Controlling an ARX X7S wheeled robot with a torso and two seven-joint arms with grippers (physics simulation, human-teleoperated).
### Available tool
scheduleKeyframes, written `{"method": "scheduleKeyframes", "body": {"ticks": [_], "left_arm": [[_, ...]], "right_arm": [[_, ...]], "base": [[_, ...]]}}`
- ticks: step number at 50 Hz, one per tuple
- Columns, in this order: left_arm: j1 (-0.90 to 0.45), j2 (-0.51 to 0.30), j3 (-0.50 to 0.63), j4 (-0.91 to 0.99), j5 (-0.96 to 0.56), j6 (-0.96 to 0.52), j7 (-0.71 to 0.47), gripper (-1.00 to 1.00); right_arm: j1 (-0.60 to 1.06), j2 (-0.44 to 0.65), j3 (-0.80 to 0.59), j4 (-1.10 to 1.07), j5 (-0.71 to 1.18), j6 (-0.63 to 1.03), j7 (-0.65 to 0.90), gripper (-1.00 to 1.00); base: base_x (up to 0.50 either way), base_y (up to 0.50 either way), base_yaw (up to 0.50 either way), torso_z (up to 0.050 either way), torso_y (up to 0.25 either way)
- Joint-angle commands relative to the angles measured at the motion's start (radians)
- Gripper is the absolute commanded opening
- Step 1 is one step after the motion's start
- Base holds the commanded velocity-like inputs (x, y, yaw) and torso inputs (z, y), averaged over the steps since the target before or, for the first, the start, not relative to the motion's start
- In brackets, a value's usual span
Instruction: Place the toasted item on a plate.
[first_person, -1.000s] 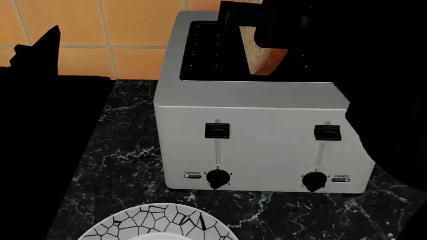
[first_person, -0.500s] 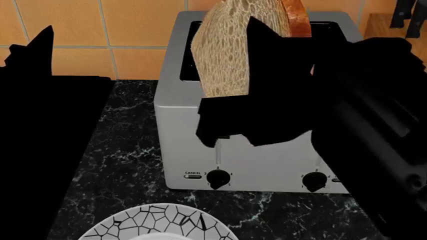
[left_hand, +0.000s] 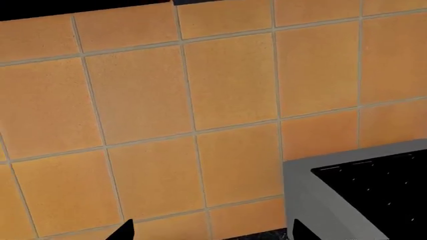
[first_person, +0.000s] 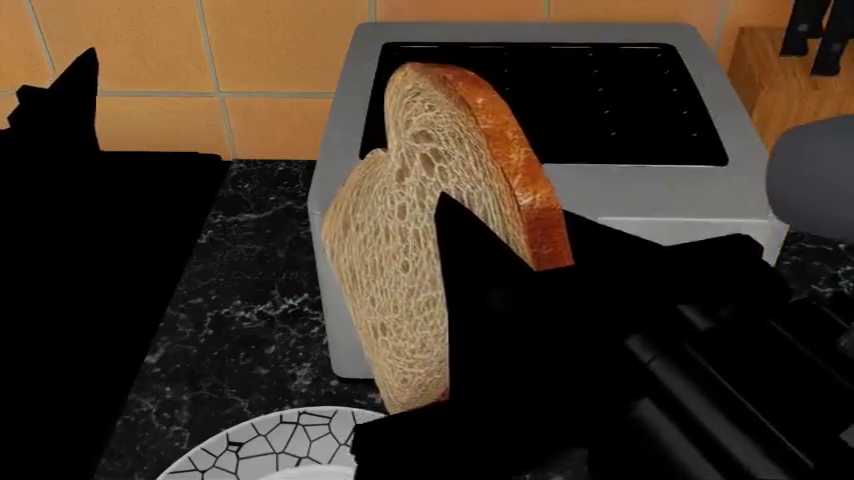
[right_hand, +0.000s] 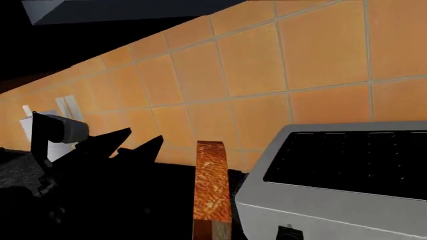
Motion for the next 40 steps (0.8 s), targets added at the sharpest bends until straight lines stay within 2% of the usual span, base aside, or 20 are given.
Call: {"method": "scheduleKeyframes", "body": {"ticks": [1,8,14,26,40], "left_arm": [[0.016,-0.055,-0.016,0.017,0.009,-0.008,-0.011,1.00],[0.053,-0.139,-0.070,0.062,-0.011,-0.051,-0.016,1.00],[0.081,-0.175,-0.094,0.087,-0.017,-0.063,-0.021,1.00],[0.103,-0.192,-0.103,0.091,-0.015,-0.049,-0.025,1.00],[0.116,-0.189,-0.109,0.095,-0.026,-0.038,-0.029,1.00]], "right_arm": [[-0.051,0.027,0.002,-0.049,0.020,-0.022,-0.006,-1.00],[-0.074,0.022,-0.013,-0.057,0.003,-0.015,-0.024,-1.00],[-0.070,0.013,-0.033,-0.065,0.000,-0.037,-0.031,-1.00],[-0.151,-0.053,-0.038,-0.100,-0.011,-0.110,-0.052,-1.00],[-0.257,-0.076,-0.071,-0.151,-0.020,-0.124,-0.065,-1.00]], "base": [[0.00,0.00,0.00,0.000,0.000],[0.00,0.00,0.00,0.000,0.000],[0.00,0.00,0.00,0.000,0.000],[0.00,0.00,0.00,0.000,0.000],[0.00,0.00,0.00,0.000,0.000]]}}
